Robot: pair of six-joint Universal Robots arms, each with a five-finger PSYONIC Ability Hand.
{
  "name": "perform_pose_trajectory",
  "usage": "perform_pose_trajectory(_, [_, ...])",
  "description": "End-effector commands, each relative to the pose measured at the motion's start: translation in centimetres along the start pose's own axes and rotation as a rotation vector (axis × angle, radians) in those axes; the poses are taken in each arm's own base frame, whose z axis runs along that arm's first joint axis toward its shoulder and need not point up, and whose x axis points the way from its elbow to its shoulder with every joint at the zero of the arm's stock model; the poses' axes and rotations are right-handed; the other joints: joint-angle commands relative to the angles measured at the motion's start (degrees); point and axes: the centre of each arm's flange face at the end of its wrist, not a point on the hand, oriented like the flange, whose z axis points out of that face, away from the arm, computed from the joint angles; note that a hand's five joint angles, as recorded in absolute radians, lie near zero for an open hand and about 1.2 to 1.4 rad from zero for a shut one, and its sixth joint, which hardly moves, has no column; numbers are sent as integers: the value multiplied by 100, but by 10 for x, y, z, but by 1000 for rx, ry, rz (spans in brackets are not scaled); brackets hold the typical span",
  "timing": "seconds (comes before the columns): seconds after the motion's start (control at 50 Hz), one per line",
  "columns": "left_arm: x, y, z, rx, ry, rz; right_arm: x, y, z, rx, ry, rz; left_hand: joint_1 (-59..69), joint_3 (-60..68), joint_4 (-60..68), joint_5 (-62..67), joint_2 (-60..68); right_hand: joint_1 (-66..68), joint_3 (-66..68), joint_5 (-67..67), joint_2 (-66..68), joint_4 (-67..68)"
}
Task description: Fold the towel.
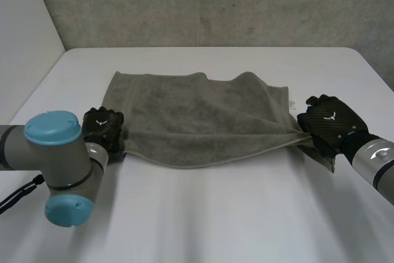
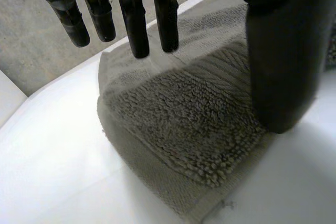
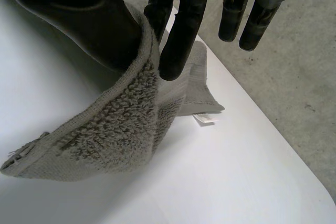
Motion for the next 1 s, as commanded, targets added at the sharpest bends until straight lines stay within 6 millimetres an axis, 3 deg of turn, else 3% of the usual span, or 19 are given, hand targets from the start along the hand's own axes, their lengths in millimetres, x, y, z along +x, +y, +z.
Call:
perform_pose_trajectory(0.02, [0, -5, -1, 14, 8, -15, 1, 1, 1, -3, 5, 0, 2026, -258, -319, 2011, 1961, 386, -187, 346, 381, -305])
perform_pose_trajectory(0.08, [-1, -5, -2, 15, 6, -15, 2, 0, 1, -3, 7, -1, 2651, -258, -319, 2636, 2586, 386, -187, 346, 381, -305])
perform_pose_trajectory(0.18, [-5, -14, -7, 36, -2, -22, 1, 1, 1, -6, 6, 1, 2637, -258, -319, 2622, 2572, 386, -187, 346, 381, -305])
perform_pose_trajectory(0.32, [2, -12, -14, 28, 20, -32, 1, 0, 1, -5, 5, 0, 1509, -258, -319, 1495, 1444, 386, -187, 346, 381, -305])
perform_pose_trajectory(0.4, [17, -11, -24, 25, 65, -30, 1, 0, 0, -5, 7, 0, -133, -258, -319, -148, -198, 386, -187, 346, 381, -305])
perform_pose_trajectory(0.62, [31, -8, -35, 21, 109, -16, 1, 1, 1, -6, 6, -1, -593, -258, -319, -608, -658, 386, -187, 346, 381, -305])
perform_pose_trajectory(0.76, [33, -15, -31, 44, 106, -20, 1, 1, 1, -6, 6, -1, -661, -258, -319, -675, -726, 386, -187, 346, 381, -305])
perform_pose_trajectory(0.9, [33, -14, -22, 53, 90, -17, 2, 0, 1, -5, 7, -1, -408, -258, -319, -423, -473, 386, -187, 346, 381, -305])
perform_pose_trajectory(0.96, [32, -11, -15, 46, 81, -17, 2, 0, 1, -5, 7, -1, 567, -258, -319, 552, 502, 386, -187, 346, 381, -305])
perform_pose_trajectory(1.0, [27, -10, -9, 43, 66, -21, 2, 0, 1, -5, 7, -1, 2208, -258, -319, 2193, 2143, 386, -187, 346, 381, -305])
